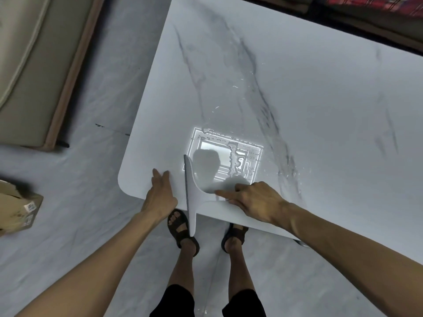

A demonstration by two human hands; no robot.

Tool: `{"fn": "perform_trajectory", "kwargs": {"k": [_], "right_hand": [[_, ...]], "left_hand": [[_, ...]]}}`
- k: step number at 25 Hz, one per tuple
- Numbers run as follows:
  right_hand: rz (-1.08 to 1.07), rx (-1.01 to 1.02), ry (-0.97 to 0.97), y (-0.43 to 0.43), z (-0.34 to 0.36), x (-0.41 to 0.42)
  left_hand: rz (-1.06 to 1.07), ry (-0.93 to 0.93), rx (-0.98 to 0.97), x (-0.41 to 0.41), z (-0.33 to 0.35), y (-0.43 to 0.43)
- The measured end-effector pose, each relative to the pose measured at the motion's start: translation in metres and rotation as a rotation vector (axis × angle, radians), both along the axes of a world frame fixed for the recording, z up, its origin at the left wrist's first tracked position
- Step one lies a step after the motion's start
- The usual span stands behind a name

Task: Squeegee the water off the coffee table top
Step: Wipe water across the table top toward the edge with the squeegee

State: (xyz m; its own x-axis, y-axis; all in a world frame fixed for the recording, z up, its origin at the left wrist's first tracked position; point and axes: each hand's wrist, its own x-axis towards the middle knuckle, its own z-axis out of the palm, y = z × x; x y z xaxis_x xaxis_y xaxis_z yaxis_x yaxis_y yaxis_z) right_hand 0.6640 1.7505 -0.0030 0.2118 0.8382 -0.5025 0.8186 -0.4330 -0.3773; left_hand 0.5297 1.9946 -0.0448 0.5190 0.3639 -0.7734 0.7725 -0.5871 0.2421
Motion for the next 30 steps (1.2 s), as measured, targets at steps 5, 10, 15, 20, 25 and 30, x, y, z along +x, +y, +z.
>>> {"fn": "perform_trajectory", "kwargs": {"k": [5,10,15,20,25,30], "right_hand": [[-0.133,-0.009,-0.038,-0.064,0.006,0.029],[-0.273,-0.145,-0.148,-0.134,0.027,0.055],[-0.257,-0.185,-0.212,-0.142,0.050,0.058],[-0.021,-0.036,-0.012,-0.030,0.043,0.020],[0.153,0.056,0.029,0.103,0.008,-0.029],[0.111,0.037,0.044,0.145,-0.010,-0.033]], "left_hand": [[-0.002,0.044,0.044,0.012,-0.004,-0.009],[0.008,0.135,0.032,0.027,-0.006,-0.008],[0.073,0.007,0.124,0.024,-0.001,-0.009],[0.229,-0.135,0.226,0.004,0.014,-0.001],[0.384,-0.093,0.324,-0.029,0.019,0.042],[0.432,-0.098,0.270,-0.051,0.015,0.065]]}}
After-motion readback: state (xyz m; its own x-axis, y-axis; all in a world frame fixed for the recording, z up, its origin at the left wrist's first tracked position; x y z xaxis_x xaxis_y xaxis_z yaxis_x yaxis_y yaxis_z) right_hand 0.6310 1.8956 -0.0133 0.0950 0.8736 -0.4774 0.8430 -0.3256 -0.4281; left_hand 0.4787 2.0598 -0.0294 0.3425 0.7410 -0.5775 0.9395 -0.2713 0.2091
